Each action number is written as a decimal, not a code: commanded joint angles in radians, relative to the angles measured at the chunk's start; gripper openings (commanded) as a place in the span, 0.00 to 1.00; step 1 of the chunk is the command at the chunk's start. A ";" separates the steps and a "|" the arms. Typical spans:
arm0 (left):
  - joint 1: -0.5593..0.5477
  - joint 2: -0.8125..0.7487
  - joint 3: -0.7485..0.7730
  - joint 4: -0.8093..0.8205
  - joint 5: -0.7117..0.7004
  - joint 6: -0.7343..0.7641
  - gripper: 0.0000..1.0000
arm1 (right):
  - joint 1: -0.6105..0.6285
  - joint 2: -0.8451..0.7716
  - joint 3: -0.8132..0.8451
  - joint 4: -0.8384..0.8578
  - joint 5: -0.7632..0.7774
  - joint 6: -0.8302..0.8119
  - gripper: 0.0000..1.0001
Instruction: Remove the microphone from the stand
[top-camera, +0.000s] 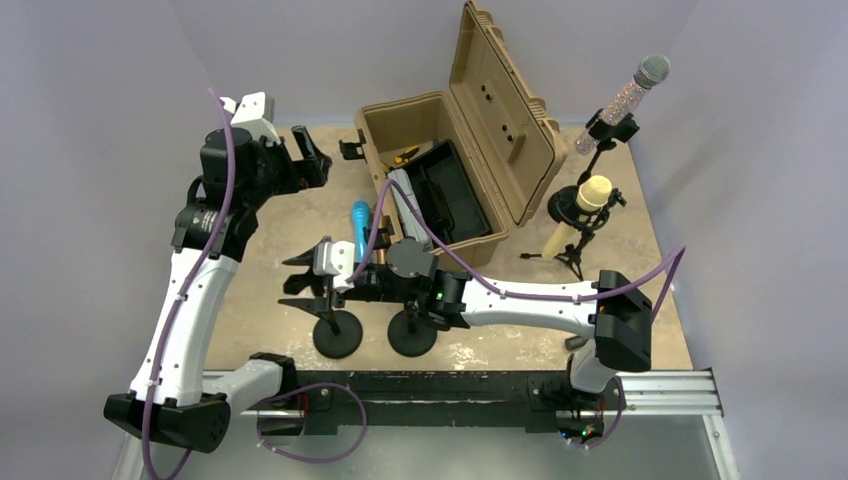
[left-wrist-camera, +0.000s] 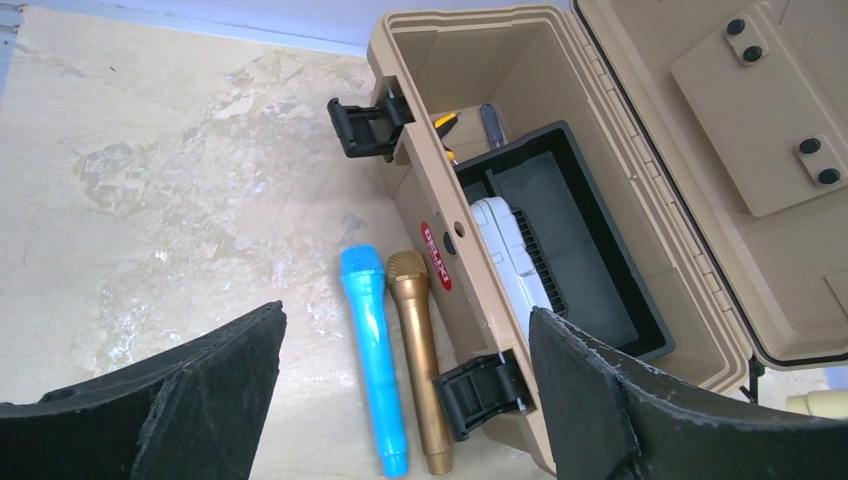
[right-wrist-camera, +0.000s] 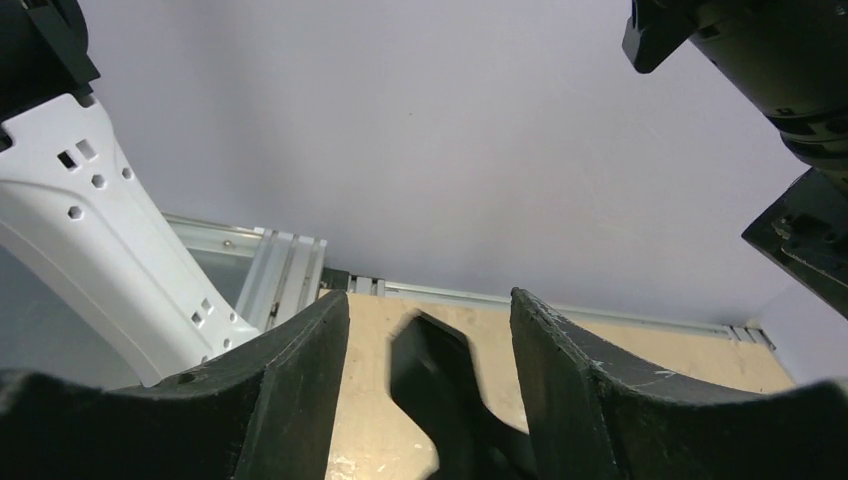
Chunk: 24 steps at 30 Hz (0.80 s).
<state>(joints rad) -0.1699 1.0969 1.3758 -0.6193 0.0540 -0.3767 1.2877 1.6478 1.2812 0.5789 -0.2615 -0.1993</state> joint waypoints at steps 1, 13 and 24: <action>-0.015 -0.013 0.020 0.003 -0.037 0.035 0.89 | 0.004 -0.006 0.054 -0.024 0.073 -0.016 0.59; -0.035 -0.036 0.024 -0.010 -0.081 0.054 0.89 | 0.004 -0.001 0.056 -0.065 0.096 -0.002 0.53; -0.041 -0.040 0.017 -0.004 -0.096 0.061 0.89 | 0.009 0.014 0.032 -0.144 0.092 -0.037 0.35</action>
<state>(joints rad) -0.2047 1.0737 1.3758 -0.6456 -0.0242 -0.3389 1.2957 1.6505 1.3033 0.4820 -0.1925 -0.2081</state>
